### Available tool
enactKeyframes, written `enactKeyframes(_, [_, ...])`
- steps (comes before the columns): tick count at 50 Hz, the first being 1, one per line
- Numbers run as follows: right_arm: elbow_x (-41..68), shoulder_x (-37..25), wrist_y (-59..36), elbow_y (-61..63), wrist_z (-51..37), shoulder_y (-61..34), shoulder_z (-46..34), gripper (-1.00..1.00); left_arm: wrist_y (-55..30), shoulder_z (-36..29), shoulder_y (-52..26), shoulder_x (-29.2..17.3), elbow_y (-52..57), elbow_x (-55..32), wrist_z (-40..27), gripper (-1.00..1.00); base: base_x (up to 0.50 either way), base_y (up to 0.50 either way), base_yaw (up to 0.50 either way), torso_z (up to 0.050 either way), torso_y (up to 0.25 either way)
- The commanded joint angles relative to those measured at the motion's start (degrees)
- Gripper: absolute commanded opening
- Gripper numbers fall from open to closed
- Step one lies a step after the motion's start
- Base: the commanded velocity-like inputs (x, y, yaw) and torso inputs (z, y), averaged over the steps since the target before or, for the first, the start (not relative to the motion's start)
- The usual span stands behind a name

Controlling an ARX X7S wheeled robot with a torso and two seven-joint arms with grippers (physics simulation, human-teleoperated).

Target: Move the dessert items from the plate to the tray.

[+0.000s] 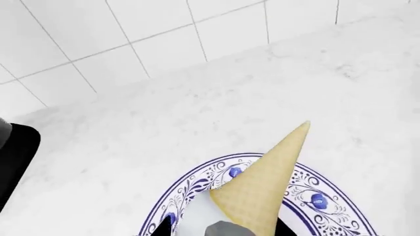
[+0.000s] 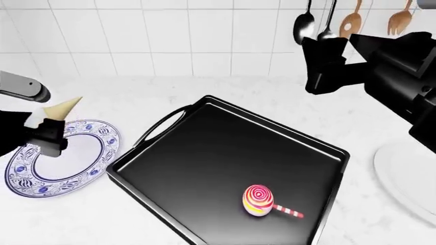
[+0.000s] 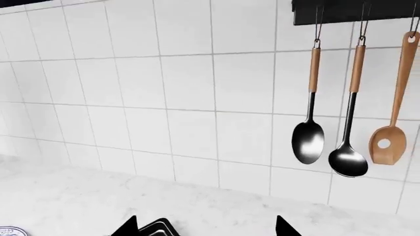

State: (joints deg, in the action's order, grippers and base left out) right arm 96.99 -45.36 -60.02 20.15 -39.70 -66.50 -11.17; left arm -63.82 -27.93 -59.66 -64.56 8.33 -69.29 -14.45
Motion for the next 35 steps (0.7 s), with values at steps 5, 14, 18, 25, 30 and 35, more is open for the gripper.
enactKeyframes(5, [0.1,-0.2,0.3,-0.6,-0.7,-1.1,-0.1,1.0,-4.3,-1.3,-9.9,7.3,7.1,-4.0,2.2,-1.0,0.0,0.0,0.0,-0.015,0.2])
enactKeyframes(14, [-0.6,-1.2,0.6,-1.3,-0.4,-1.5,0.6,1.0,-9.7,-6.1,-19.9,19.2,13.5,-8.3,4.3,-1.0,0.0,0.0,0.0,0.0,0.0])
enactKeyframes(18, [-1.0,-1.5,0.9,-1.6,-0.4,-1.3,0.8,1.0,-11.2,-8.3,-24.4,23.9,13.4,-8.3,5.9,-1.0,0.0,0.0,0.0,0.0,0.0])
enactKeyframes(25, [-1.0,-1.8,1.0,-2.0,-0.5,-1.8,0.9,1.0,-9.8,-12.5,-25.9,28.9,11.8,-4.3,10.0,-1.0,0.0,0.0,0.0,0.0,0.0])
enactKeyframes(30, [-0.1,-2.2,0.7,-2.0,-1.2,-3.0,1.0,1.0,-7.7,-16.7,-23.5,31.0,11.2,-0.5,13.4,-1.0,0.0,0.0,0.0,0.0,0.0])
enactKeyframes(35, [-0.1,-2.1,0.7,-2.1,-1.3,-3.5,0.9,1.0,-6.3,-19.1,-22.5,32.4,11.0,1.4,15.7,-1.0,0.0,0.0,0.0,0.0,0.0])
